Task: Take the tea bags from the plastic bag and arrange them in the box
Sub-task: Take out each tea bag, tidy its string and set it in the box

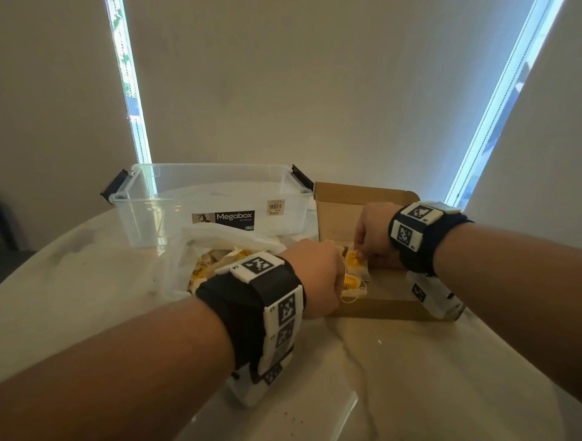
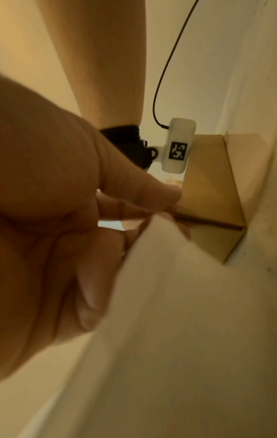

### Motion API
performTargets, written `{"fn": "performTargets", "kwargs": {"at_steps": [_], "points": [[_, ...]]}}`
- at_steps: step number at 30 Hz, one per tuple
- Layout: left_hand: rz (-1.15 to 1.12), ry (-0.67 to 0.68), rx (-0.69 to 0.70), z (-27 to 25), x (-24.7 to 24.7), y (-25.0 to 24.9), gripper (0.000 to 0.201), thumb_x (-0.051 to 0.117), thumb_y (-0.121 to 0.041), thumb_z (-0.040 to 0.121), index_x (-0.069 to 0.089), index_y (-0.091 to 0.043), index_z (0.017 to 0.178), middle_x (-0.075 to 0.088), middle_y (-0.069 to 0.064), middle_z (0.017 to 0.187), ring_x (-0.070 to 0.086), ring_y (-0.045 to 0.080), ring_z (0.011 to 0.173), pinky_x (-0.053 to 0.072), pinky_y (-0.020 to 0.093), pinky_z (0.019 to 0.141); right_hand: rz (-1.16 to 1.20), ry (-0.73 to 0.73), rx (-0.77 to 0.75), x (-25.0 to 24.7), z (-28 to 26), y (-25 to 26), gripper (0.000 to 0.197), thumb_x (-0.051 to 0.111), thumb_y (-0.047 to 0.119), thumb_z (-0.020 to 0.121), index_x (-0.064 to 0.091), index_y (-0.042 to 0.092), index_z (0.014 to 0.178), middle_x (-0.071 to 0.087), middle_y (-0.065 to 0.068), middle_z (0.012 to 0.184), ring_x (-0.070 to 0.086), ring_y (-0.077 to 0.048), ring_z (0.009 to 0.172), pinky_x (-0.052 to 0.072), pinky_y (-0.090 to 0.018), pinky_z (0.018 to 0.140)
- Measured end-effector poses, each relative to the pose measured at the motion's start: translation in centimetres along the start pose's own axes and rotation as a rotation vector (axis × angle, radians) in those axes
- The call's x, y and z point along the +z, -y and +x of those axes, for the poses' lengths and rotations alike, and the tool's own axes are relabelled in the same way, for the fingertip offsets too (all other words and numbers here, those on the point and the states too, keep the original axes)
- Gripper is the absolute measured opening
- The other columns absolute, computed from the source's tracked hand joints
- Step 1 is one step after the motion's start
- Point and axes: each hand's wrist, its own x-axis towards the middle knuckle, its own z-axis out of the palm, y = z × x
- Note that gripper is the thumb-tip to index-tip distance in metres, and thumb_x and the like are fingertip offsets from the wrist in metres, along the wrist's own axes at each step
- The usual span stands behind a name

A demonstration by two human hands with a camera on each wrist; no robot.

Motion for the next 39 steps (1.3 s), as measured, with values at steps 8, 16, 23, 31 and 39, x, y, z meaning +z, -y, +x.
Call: {"fn": "performTargets", "kwargs": {"at_steps": [8,16,23,31,39], "points": [[-0.022,0.044,-0.005,0.2,-0.1,0.1,0.016,0.066,-0.024,0.093,0.071,-0.016,0.105,0.067,0.002,0.108,0.063,0.017,0.099,0.047,0.021,0.075,-0.161,-0.009,0.048,0.2,1.1,0.3,0.028,0.082,0.038,0.077,0.073,0.015,0.092,0.074,-0.004,0.091,0.071,-0.021,0.085,0.062,-0.038,0.08],[-0.288,-0.077,-0.071,-0.9,-3.1,0.8,0.012,0.069,-0.028,0.091,0.067,-0.02,0.101,0.07,-0.002,0.093,0.069,0.013,0.08,0.058,0.022,0.066,-0.16,0.032,0.026,-1.7,-0.4,0.0,0.021,0.074,0.026,0.088,0.073,0.01,0.102,0.076,-0.007,0.101,0.073,-0.022,0.094,0.061,-0.039,0.087],[-0.21,-0.131,-0.366,-4.9,-10.0,6.0,0.002,0.072,-0.015,0.084,0.073,-0.016,0.085,0.076,0.002,0.08,0.069,0.015,0.07,0.052,0.025,0.053,0.155,-0.075,0.08,-5.8,-4.2,0.1,0.011,0.078,0.014,0.084,0.071,0.005,0.084,0.076,-0.006,0.071,0.075,-0.022,0.063,0.059,-0.033,0.062],[-0.106,-0.15,-0.521,-7.0,-9.2,9.6,0.008,0.074,-0.018,0.086,0.074,-0.012,0.091,0.067,0.0,0.074,0.057,0.011,0.06,0.039,0.015,0.04,0.324,-0.036,-0.316,-6.2,-9.5,10.8,0.004,0.073,0.021,0.089,0.072,0.018,0.09,0.077,0.004,0.073,0.074,-0.006,0.066,0.058,-0.024,0.063],[0.066,-0.176,-0.479,-7.3,-7.3,10.8,0.035,0.08,-0.026,0.081,0.071,-0.03,0.115,0.06,-0.003,0.127,0.054,0.015,0.104,0.043,0.027,0.082,0.106,0.073,-0.3,-2.8,-8.4,17.5,0.025,0.068,0.018,0.091,0.07,0.011,0.115,0.075,-0.004,0.1,0.074,-0.019,0.089,0.062,-0.038,0.084]]}}
